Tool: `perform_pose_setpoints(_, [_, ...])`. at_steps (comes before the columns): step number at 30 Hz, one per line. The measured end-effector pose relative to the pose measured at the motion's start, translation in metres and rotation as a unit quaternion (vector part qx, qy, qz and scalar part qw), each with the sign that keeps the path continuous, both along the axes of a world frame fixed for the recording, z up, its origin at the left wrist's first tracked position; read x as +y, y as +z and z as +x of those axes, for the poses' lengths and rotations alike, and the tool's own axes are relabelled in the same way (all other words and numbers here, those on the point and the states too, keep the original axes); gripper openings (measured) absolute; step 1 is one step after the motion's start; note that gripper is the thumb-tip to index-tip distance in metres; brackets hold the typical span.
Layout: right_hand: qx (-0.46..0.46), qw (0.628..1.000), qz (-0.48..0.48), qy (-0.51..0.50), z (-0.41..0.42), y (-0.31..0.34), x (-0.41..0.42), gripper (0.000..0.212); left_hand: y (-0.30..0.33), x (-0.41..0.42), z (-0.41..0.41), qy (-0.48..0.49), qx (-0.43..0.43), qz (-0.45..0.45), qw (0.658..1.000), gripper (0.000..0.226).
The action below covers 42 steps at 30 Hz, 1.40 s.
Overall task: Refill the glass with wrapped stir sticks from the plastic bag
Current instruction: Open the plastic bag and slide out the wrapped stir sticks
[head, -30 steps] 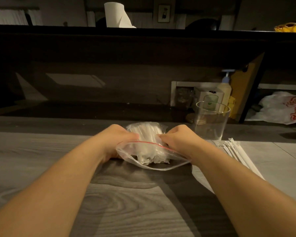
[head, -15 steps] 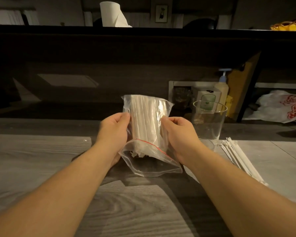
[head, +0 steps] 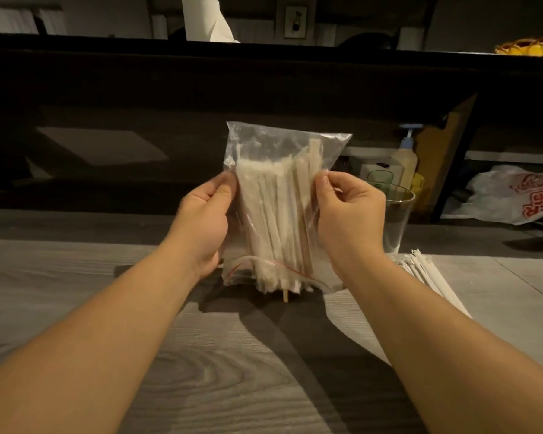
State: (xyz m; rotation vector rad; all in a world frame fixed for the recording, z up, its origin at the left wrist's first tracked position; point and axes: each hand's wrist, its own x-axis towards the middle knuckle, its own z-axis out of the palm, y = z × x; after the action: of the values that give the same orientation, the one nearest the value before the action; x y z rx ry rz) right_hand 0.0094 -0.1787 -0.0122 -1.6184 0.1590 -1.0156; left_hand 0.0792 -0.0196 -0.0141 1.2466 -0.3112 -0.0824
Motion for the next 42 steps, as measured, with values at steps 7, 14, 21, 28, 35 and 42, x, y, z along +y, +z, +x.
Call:
perform_pose_setpoints(7, [0.086, 0.996, 0.002, 0.017, 0.002, -0.008, -0.002, 0.022, -0.007, -0.002, -0.008, -0.011, -0.012, 0.027, 1.0, 0.026])
perform_pose_setpoints(14, [0.249, 0.968, -0.009, 0.007, 0.005, -0.013, -0.007, 0.026, -0.006, 0.006, 0.0, -0.031, 0.005, 0.123, 0.992, 0.025])
perform_pose_setpoints(21, [0.063, 0.997, -0.039, -0.005, 0.0, -0.006, -0.001, 0.019, 0.005, 0.01, -0.002, 0.006, -0.077, 0.087, 0.993, 0.031])
perform_pose_setpoints(28, [0.08, 0.995, -0.062, 0.012, 0.002, -0.012, 0.0, 0.019, -0.01, 0.004, -0.001, 0.005, -0.042, 0.169, 0.985, 0.025])
perform_pose_setpoints(35, [0.087, 0.995, -0.05, -0.009, 0.005, 0.0, -0.002, 0.015, 0.003, 0.002, 0.004, 0.064, -0.069, 0.097, 0.991, 0.022])
perform_pose_setpoints(42, [0.11, 0.989, -0.08, -0.054, 0.023, 0.023, -0.007, 0.016, 0.005, -0.016, 0.012, 0.117, -0.083, 0.12, 0.982, 0.023])
